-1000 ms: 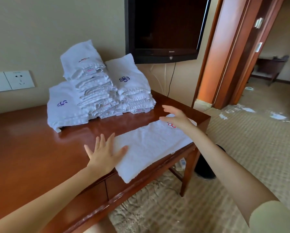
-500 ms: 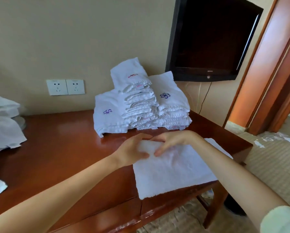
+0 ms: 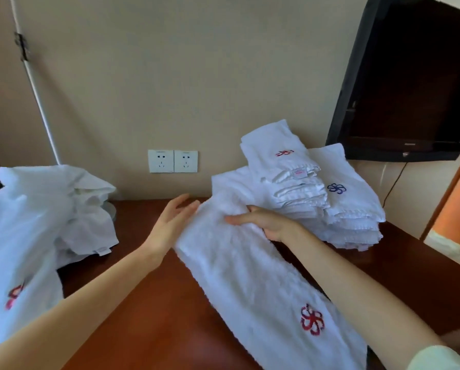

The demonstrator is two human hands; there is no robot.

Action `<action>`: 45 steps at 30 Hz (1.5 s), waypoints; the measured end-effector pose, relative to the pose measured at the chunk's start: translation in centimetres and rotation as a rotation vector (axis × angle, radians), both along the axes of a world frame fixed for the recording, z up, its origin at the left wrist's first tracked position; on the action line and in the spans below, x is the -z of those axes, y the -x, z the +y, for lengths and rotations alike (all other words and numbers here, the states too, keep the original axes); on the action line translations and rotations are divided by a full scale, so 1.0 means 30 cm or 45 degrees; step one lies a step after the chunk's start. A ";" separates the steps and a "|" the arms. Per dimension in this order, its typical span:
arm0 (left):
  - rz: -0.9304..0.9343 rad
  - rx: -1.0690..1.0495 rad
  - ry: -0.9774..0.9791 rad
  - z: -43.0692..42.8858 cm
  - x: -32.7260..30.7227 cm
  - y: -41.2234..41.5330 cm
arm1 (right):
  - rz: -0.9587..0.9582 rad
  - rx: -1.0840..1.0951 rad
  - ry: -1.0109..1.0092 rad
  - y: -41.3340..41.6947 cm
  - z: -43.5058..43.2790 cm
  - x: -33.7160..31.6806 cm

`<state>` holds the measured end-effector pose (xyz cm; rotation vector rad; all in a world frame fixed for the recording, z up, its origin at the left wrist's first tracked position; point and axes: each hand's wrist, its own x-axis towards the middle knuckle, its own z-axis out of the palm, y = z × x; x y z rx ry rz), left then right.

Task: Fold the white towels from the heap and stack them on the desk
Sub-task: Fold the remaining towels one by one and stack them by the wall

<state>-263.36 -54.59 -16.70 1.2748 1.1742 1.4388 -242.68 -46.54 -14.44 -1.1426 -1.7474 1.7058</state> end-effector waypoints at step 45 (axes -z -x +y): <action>1.288 -0.415 -0.458 0.499 0.320 -0.225 | -1.740 0.061 -1.010 0.331 0.941 0.094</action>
